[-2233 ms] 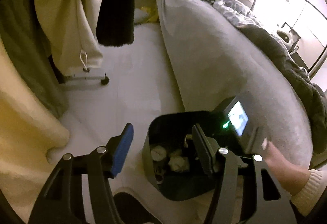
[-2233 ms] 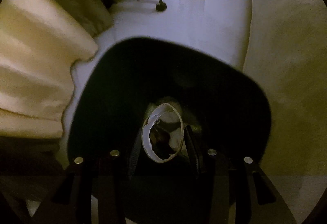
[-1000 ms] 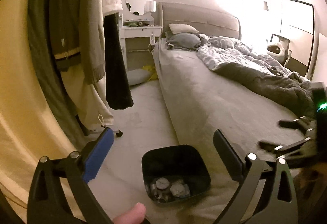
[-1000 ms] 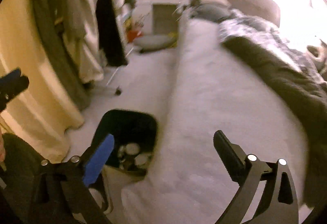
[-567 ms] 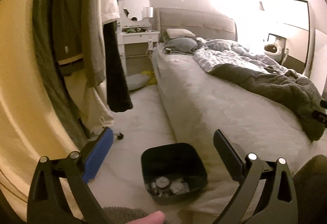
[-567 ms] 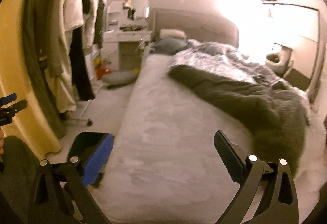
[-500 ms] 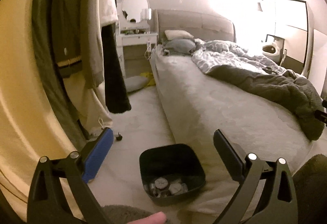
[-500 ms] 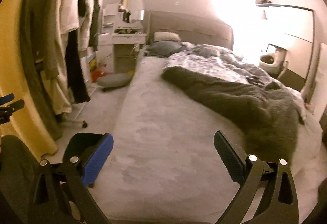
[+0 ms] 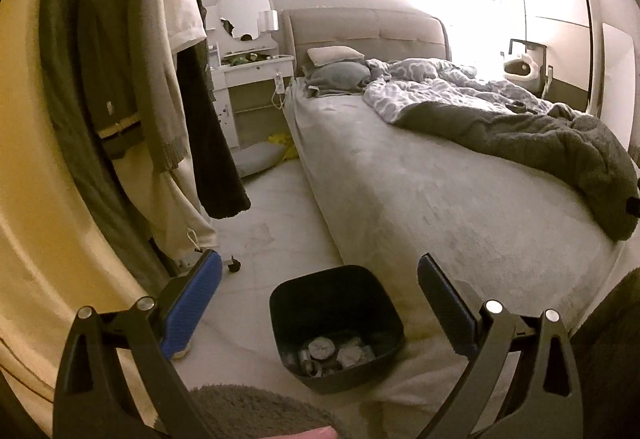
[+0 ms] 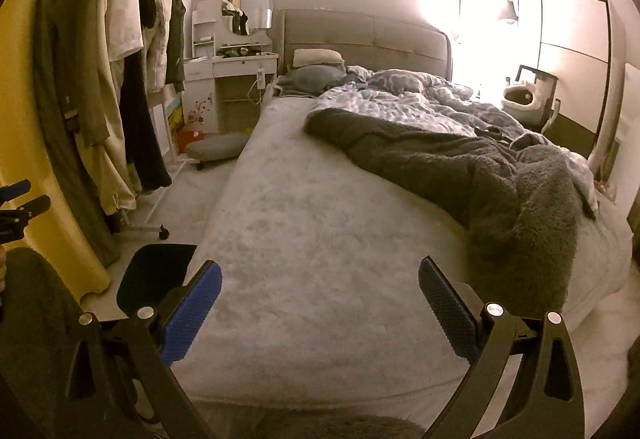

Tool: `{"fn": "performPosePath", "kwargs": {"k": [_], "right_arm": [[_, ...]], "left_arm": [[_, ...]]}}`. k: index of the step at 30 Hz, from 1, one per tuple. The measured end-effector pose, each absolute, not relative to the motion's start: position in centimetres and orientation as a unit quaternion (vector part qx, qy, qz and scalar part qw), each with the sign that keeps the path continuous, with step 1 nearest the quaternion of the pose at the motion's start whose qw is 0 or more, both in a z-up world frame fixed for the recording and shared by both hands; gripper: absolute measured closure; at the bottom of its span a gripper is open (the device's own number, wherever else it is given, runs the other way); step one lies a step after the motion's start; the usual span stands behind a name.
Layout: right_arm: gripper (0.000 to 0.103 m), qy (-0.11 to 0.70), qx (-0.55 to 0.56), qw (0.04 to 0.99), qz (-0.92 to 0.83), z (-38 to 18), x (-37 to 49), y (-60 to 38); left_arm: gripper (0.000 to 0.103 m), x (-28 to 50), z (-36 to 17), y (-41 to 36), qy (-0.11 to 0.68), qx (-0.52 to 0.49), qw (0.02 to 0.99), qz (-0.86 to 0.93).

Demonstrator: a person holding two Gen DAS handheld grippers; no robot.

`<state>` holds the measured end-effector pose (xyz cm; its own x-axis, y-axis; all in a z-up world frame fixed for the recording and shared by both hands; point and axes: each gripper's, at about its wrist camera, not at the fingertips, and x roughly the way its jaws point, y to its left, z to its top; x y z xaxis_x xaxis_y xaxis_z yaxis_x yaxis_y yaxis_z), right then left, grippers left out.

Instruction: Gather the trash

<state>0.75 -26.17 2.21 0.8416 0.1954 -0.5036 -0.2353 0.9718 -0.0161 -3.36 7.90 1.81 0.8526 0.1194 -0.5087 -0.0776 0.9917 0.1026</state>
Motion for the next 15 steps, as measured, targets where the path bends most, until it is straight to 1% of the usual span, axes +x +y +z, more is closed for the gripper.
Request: {"fn": "performPosePath", "kwargs": {"k": [15], "right_arm": [[0.003, 0.254, -0.025, 0.956, 0.144, 2.44, 0.43, -26.0]], "left_arm": [[0.003, -3.17, 1.42, 8.55, 0.276, 0.017, 0.96, 0.043]]}}
